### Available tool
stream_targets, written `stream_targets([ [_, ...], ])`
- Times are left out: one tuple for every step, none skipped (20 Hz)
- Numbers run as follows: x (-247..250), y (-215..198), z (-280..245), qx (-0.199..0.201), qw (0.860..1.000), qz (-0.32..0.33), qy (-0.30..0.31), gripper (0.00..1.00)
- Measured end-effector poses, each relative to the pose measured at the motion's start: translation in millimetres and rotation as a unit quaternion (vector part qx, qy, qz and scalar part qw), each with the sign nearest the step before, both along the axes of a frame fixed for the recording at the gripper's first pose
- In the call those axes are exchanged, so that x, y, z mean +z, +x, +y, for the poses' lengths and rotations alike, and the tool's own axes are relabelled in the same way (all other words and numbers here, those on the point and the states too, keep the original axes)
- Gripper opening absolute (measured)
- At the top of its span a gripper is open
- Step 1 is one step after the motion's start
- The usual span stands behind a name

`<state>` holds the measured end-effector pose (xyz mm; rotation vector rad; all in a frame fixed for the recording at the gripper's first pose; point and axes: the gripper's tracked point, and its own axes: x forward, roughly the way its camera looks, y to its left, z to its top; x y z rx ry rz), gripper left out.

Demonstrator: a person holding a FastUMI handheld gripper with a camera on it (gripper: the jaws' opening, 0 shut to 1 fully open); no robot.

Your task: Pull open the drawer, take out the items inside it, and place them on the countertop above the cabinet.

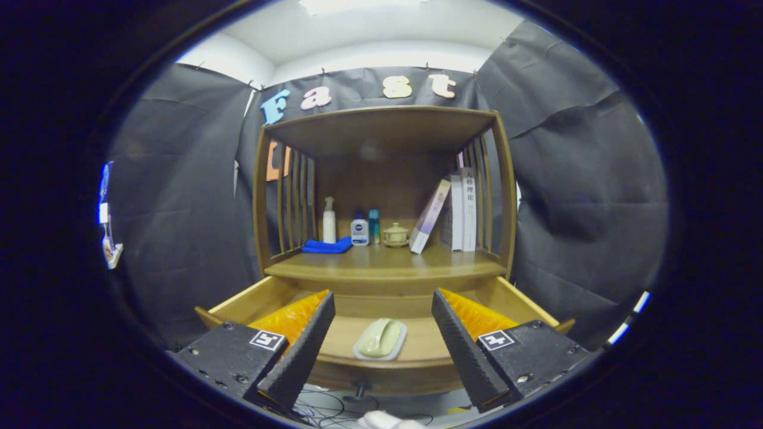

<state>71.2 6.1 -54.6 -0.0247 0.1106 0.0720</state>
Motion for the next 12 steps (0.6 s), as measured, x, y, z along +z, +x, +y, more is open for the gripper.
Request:
stream_targets([
  [9.4,9.9,-0.3,-0.001,1.000,0.000,0.002,1.00],
  [18.9,22.7,0.0,-0.001,1.000,0.008,0.004,1.00],
  [20.9,34.5,0.7,-0.002,1.000,0.025,0.008,1.00],
  [22.4,45.1,1.7,-0.004,0.999,0.045,0.012,1.00],
  [22.8,54.8,4.5,-0.001,0.998,0.062,0.017,1.00],
  [21.3,66.6,10.6,0.000,0.996,0.085,0.020,1.00],
  [17.9,74.7,12.4,-0.002,0.994,0.108,0.018,1.00],
  [15.3,83.1,16.5,0.002,0.991,0.130,0.013,1.00],
  [10.6,93.4,16.0,0.000,0.989,0.146,0.015,1.00],
  [4.6,102.4,16.7,-0.006,0.986,0.168,0.016,1.00],
  [-5.0,108.3,18.8,-0.007,0.981,0.195,0.013,1.00],
  [-17.4,116.8,19.9,-0.011,0.975,0.222,0.010,1.00],
])
